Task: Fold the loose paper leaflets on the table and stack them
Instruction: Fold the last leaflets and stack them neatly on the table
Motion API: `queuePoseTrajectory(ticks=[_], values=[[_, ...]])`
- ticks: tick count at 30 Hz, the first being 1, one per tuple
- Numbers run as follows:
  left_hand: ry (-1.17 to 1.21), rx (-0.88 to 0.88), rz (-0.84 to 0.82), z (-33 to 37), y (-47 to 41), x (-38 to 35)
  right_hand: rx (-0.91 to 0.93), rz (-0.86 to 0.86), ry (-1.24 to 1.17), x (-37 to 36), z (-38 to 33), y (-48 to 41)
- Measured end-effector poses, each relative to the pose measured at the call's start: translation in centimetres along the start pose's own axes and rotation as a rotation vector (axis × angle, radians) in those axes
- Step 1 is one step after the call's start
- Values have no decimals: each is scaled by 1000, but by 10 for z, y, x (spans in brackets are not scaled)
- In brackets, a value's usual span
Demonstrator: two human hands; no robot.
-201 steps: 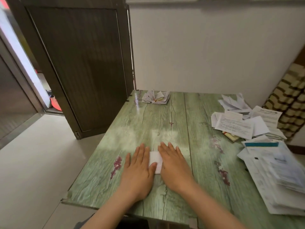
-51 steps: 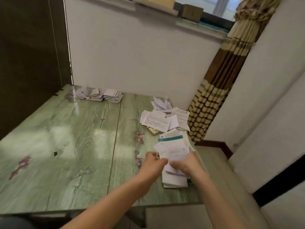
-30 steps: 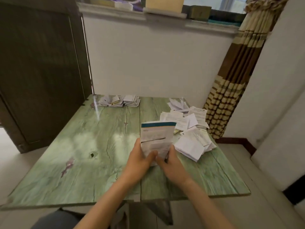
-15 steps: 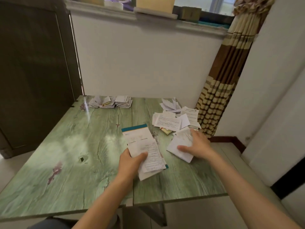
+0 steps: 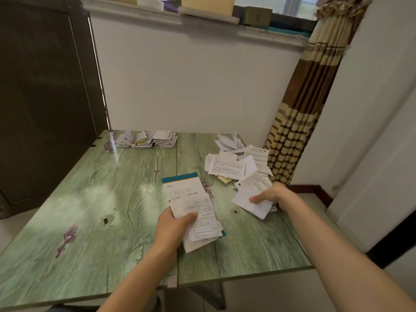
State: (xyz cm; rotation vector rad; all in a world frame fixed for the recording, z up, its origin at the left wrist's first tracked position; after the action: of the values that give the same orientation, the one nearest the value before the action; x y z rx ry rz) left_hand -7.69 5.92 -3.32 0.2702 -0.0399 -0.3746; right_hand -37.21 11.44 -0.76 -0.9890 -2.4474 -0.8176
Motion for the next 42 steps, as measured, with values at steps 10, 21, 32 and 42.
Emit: queuePoseTrajectory(ticks=[10,21,32,42], values=[[-30,3,-1,-2,-5,2,16,-77,-443,-5,7,54],[136,-103,-4,11,-1,7,282,-181,-695,-132,-16,127],[-158,-383,10,39,3,20,610,-230,-563,-126,-39,142],[-239,-516,-27,37,13,7,660,-336,-635,-149,-28,145]])
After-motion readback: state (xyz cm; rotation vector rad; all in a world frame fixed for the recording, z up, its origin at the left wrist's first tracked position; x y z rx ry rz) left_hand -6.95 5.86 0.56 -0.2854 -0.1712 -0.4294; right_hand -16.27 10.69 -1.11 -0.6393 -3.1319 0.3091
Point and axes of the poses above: each hand's wrist, its own y-axis away from the middle knuckle, its own x-axis out of the back of the hand, z = x × y, the point moved 8 cm from there along -y, towards the middle knuckle, and after that the axes turned 12 degrees about -y, right-handed, at the moved point
